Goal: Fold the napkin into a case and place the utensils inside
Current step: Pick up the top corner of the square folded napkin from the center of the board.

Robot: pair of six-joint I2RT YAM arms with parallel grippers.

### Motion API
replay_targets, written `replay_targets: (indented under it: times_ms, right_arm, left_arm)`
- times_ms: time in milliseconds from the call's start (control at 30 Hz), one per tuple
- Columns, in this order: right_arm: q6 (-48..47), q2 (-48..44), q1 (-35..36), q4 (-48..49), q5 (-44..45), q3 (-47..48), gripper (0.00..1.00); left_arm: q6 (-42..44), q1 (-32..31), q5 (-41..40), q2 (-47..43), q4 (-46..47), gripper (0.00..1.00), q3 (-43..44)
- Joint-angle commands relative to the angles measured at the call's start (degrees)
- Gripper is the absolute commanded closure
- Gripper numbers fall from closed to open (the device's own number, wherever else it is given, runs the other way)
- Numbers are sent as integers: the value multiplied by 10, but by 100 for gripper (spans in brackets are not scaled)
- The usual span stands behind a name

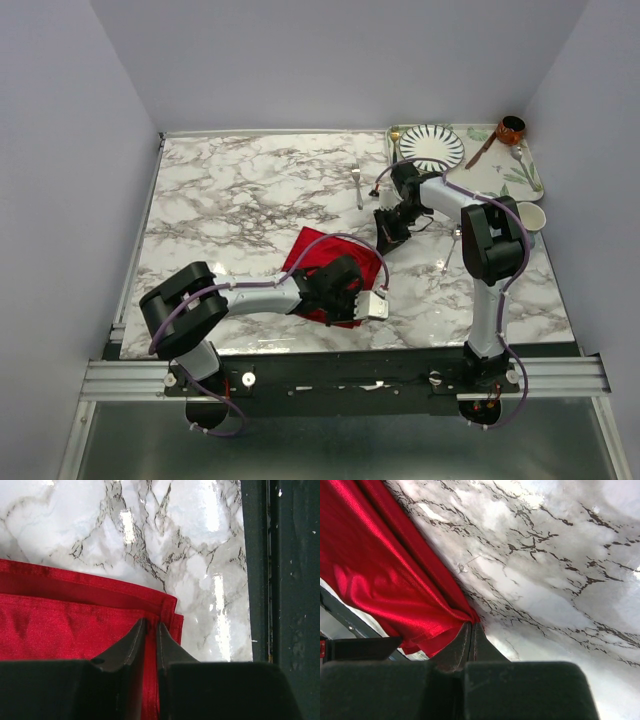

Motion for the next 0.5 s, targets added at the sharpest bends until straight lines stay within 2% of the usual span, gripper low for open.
replay_targets:
  times_ms: [0,300,400,467]
  right_arm:
    - [-12,-13,-2,-2,-10,-9,99]
    - [-18,-13,-2,-2,-5,-8,99]
    - [-18,-12,-2,-4,-4,-6,99]
    - [-20,-12,-2,-4,-4,-4,99]
  left_arm:
    - [0,-1,9,-21,-19,85,19]
    - [-8,12,39,-65,-50,97,41]
    - [-27,48,58,-70,-65,99,61]
    - [-37,97,74,-70,-77,100,81]
